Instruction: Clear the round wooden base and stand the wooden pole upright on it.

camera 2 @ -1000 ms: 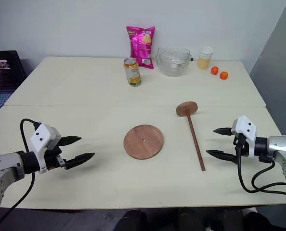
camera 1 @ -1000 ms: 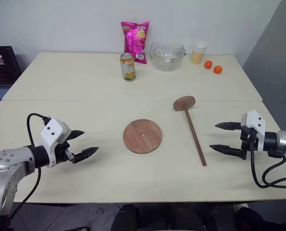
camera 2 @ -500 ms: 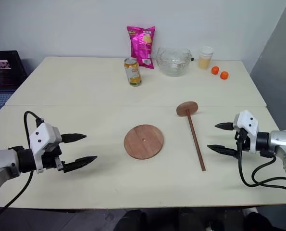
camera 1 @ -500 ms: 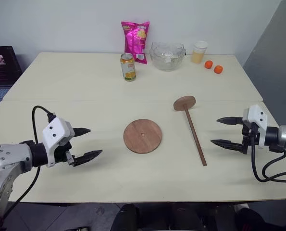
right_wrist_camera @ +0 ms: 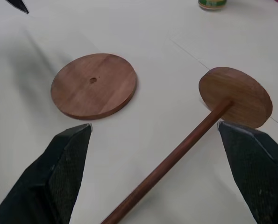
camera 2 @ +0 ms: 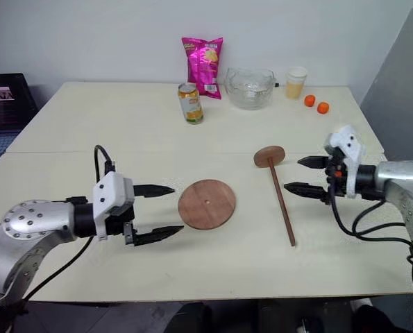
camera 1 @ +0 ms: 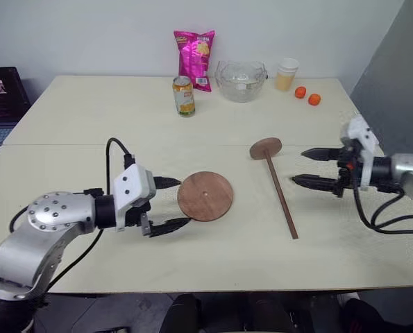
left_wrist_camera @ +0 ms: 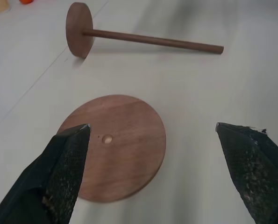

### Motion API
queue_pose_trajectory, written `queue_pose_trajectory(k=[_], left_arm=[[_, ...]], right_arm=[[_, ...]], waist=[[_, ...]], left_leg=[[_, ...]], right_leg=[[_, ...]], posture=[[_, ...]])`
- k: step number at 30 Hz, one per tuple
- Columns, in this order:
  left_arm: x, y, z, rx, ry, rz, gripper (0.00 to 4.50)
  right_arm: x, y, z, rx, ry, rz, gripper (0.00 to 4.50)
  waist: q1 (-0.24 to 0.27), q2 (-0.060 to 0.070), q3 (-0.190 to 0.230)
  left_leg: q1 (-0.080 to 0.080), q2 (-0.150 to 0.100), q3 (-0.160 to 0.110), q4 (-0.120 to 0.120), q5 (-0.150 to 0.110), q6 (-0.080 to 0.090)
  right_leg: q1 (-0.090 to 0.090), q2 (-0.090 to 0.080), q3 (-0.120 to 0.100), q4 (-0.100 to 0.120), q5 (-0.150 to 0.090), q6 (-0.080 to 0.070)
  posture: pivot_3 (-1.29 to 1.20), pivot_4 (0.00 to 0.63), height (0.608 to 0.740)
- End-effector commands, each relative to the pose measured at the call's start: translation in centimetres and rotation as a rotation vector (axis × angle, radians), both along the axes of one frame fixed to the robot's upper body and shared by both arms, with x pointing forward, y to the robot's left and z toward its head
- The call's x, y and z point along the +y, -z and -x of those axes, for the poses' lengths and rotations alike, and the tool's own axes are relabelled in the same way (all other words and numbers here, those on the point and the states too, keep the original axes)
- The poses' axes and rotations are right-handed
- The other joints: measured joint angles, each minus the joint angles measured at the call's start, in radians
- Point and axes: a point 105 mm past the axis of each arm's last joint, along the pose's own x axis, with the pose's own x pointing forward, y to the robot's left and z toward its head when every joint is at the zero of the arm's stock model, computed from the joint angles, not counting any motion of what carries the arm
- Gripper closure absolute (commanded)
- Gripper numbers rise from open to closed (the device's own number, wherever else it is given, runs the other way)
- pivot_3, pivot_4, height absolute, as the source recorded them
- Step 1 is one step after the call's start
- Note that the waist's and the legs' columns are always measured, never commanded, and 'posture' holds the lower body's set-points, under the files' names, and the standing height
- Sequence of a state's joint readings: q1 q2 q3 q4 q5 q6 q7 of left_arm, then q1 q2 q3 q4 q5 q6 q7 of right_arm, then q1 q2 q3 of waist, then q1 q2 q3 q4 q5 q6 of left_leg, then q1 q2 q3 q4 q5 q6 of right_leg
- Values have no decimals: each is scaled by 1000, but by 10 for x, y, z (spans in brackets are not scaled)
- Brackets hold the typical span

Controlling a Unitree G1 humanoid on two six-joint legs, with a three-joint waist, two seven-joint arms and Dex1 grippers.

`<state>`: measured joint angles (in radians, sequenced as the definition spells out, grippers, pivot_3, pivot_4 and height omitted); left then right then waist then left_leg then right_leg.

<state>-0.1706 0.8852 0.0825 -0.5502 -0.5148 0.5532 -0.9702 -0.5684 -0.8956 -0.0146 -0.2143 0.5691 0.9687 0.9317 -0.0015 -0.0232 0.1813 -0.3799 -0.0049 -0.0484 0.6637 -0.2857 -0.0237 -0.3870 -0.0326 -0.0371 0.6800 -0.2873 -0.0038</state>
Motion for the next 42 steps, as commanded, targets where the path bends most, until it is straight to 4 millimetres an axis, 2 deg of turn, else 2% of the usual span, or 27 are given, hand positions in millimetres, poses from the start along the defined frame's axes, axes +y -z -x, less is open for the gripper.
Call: queue_pose_trajectory(k=[1, 7, 10, 24, 30, 38, 42], left_arm=[[-10, -2, -4, -57, 29, -4, 30], [-18, 2, -5, -65, 52, -5, 30], [-24, 6, -5, -72, 64, -9, 30], [-31, 15, -7, -89, 57, -6, 30], [-30, 20, -8, -91, 42, -9, 30], [-31, 26, -9, -89, 34, -13, 30], [-29, 26, -9, -93, 36, -18, 0]], right_arm=[[-8, 15, -22, 113, 223, 97, 0], [-9, 29, -33, 207, 313, 141, 0], [0, 36, -41, 277, 326, 166, 0], [24, 42, -79, 440, 413, 164, 0], [28, 49, -84, 455, 446, 175, 0], [34, 55, -81, 497, 461, 166, 0], [37, 55, -80, 506, 464, 156, 721]], waist=[[-2, 0, 0], [0, 0, 0], [0, 0, 0], [-4, 0, 0], [-4, 0, 0], [-4, 0, 0], [-4, 0, 0]], left_leg=[[0, 0, 1, 0, 0, 0], [-2, 0, 0, 0, 0, 0], [-2, -1, 1, 0, 0, 0], [-2, -1, 1, 0, 0, 0], [-2, -1, 1, 0, 0, 0], [-2, -1, 1, 0, 0, 0], [-2, -1, 1, 0, 0, 0]], right_leg=[[0, 0, 1, 0, 0, 0], [-1, 0, 0, 0, 0, 0], [-2, -1, 1, 0, 0, 0], [-2, -1, 1, 0, 0, 0], [-2, -1, 1, 0, 0, 0], [-2, -1, 1, 0, 0, 0], [-2, -1, 1, 1, 0, 0]], posture=[[0, 150, 740], [0, 150, 740], [0, 150, 740], [0, 150, 740], [0, 150, 740], [0, 150, 740], [0, 150, 740]])
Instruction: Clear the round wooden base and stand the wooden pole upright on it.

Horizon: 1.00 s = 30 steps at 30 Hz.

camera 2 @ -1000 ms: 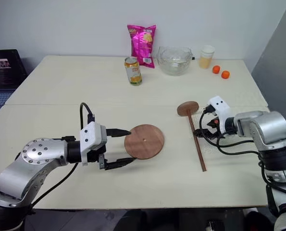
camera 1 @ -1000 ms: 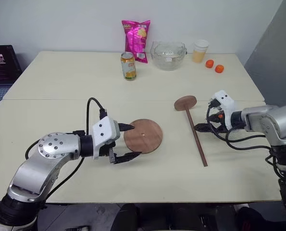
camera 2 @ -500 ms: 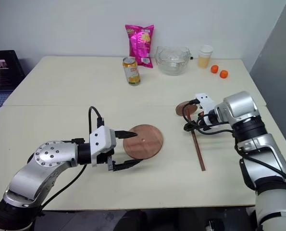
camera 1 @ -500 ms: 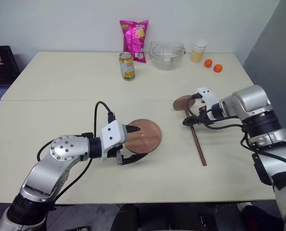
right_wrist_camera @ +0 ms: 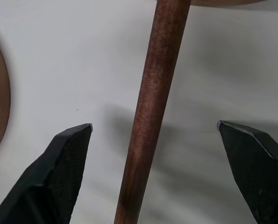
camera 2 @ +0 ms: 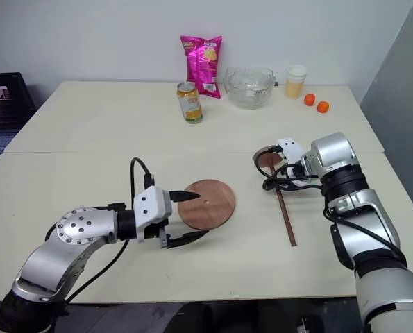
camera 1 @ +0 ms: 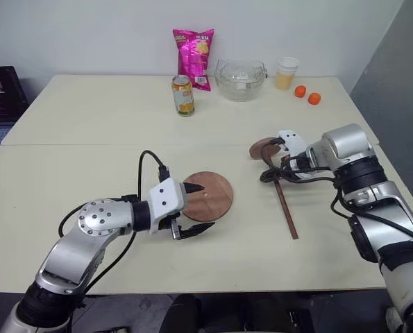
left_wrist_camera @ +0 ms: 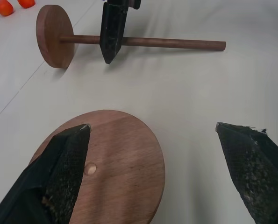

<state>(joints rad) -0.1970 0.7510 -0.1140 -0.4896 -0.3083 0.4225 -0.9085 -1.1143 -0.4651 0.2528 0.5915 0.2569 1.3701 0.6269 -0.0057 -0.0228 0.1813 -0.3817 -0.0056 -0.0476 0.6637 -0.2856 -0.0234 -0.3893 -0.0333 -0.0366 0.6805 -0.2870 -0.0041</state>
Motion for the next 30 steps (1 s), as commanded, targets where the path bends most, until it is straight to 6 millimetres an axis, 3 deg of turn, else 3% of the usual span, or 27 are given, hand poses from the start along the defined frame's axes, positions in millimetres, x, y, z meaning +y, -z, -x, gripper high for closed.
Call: queue_pose_trajectory(k=[1, 12, 15, 21, 26, 30], left_arm=[[1, -5, 1, -33, 9, 0, 0], [7, -6, -2, -35, 11, -21, 0], [13, -6, -3, -28, 8, -31, 0], [33, -11, -7, -19, -35, -56, 0], [50, -19, -8, -10, -104, -23, 0], [80, -25, -6, 4, -238, 30, 0]], right_arm=[[6, -10, 0, -15, -2, -31, 958], [17, -17, 2, 5, 25, -117, 3740], [23, -27, 0, -8, 36, -180, 4255], [35, -58, -3, -84, 27, -356, 4255], [43, -86, -1, -246, -55, -461, 4255], [59, -118, 12, -627, -181, -515, 4255]], waist=[[0, 0, 0], [0, 0, 0], [0, 0, 0], [-1, 0, 0], [-2, 1, 1], [-4, 1, 1]], left_leg=[[0, 0, 0, 0, 0, 0], [0, 0, 0, 0, 0, 0], [0, 0, 0, 0, 0, 0], [0, 0, 0, -1, 0, 0], [-1, 0, 0, -1, 0, 0], [-1, 1, 0, -1, 0, 0]], right_leg=[[0, 0, 0, 0, 0, 0], [0, 0, 0, 0, 0, 0], [0, 0, 0, 0, 0, 0], [-1, 0, 0, 0, 0, 0], [-1, 0, 0, 0, 0, 0], [-1, 0, 0, -1, 0, 0]], posture=[[0, 150, 740], [0, 150, 740], [0, 150, 740], [0, 150, 740], [0, 150, 740], [0, 150, 740]])
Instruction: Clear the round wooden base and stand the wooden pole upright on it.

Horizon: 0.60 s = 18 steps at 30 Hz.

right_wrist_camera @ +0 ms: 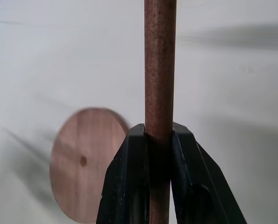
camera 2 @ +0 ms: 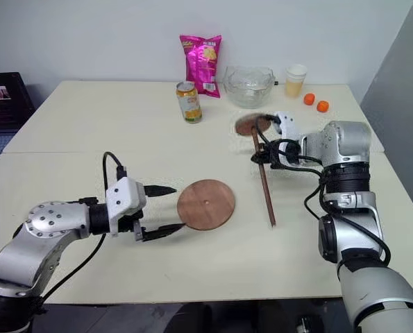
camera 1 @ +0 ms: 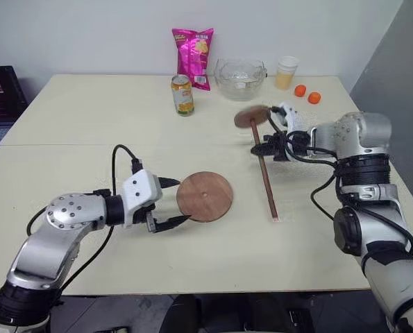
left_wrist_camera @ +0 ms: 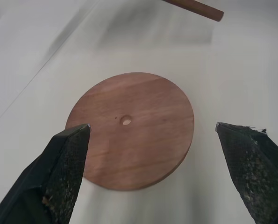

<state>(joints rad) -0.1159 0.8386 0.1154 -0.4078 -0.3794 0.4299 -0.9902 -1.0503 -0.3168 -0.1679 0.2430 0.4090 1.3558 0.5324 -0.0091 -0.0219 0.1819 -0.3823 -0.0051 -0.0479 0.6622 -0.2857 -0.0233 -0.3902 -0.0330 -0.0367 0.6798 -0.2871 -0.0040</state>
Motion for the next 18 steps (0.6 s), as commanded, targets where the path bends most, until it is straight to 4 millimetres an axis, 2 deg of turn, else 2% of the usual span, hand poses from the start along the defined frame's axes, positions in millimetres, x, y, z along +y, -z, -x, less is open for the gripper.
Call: queue_pose_trajectory(k=[1, 4, 6, 8, 9, 12, 18], left_arm=[[25, -15, 4, -31, -101, 35, 0], [35, -14, 10, -21, -135, 35, 0], [42, -14, 11, -50, -163, 36, 0], [46, -16, 12, -101, -173, 43, 0], [47, -14, 15, -96, -170, 36, 0], [49, -8, 22, -47, -163, 34, 0], [46, -8, 30, 37, -139, 100, 0]], right_arm=[[14, -39, 11, -392, -21, -79, 4255], [18, -50, 16, -558, 15, -159, 4255], [28, -59, 31, -672, -70, -256, 4255], [36, -61, 41, -764, -117, -255, 4255], [46, -61, 52, -817, -180, -250, 4255], [72, -55, 81, -929, -339, -264, 4255], [97, -30, 90, -962, -404, -248, 4255]], waist=[[-1, 0, 0], [-4, 1, 0], [-8, 1, 1], [-7, 1, 1], [-7, 1, 1], [-12, 1, 1], [-19, 1, 1]], left_leg=[[0, 0, 0, 0, 0, 0], [0, 0, 0, 0, 0, 0], [0, 0, 0, 0, 0, 0], [0, 0, -1, 0, 0, 0], [0, 0, -1, 0, 0, 0], [1, 0, 0, 0, 0, 0], [2, 1, -1, 0, 0, 0]], right_leg=[[0, 0, 0, 0, 0, 0], [0, 0, 0, 1, 0, 0], [0, 0, 0, 1, 0, 0], [0, 0, 0, 0, 0, 0], [0, 0, 0, 0, 0, 0], [0, 0, 0, 0, 0, 0], [1, 0, 0, 1, 0, 0]], posture=[[0, 150, 740], [0, 150, 740], [0, 150, 740], [0, 150, 740], [0, 150, 740], [0, 150, 740], [0, 150, 740]])
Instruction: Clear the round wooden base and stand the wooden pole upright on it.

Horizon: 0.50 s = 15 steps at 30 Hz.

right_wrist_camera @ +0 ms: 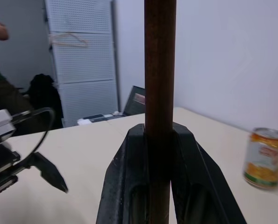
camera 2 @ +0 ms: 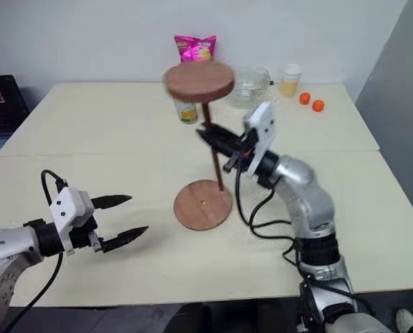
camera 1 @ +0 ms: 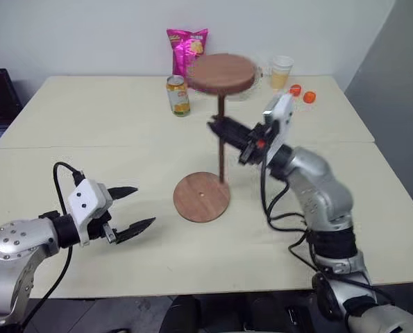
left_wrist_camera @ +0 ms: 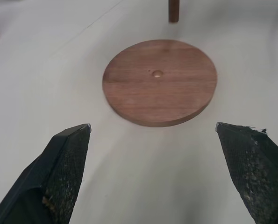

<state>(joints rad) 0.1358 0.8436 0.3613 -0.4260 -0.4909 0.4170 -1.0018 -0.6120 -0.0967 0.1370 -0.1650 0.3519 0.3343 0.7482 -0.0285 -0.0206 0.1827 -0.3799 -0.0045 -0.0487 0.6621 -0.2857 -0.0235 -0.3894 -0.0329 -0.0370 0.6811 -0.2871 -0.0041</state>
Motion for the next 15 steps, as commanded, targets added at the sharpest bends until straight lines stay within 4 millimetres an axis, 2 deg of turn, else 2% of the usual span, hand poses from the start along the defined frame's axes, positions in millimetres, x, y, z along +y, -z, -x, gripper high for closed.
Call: queue_pose_trajectory(k=[1, 7, 15], left_arm=[[0, -13, 4, -15, 18, 15, 0], [3, -10, 7, 23, 15, 10, 0], [-4, -9, 11, 45, 51, 11, 0]], right_arm=[[6, -3, 6, -78, -17, 4, 4255], [10, -1, 1, -158, -1, -15, 4255], [18, 6, -2, -155, -9, -38, 4255]], waist=[[1, 0, 0], [1, 0, 0], [0, 0, 0]], left_leg=[[0, 0, 0, 0, 0, 0], [0, 0, 0, 0, 0, 0], [0, 0, 0, 0, 0, 0]], right_leg=[[0, 0, 0, 0, 0, 0], [0, 0, 0, -1, 0, 0], [0, 0, 0, -1, 0, 0]], posture=[[0, 150, 740], [0, 150, 740], [0, 150, 740]])
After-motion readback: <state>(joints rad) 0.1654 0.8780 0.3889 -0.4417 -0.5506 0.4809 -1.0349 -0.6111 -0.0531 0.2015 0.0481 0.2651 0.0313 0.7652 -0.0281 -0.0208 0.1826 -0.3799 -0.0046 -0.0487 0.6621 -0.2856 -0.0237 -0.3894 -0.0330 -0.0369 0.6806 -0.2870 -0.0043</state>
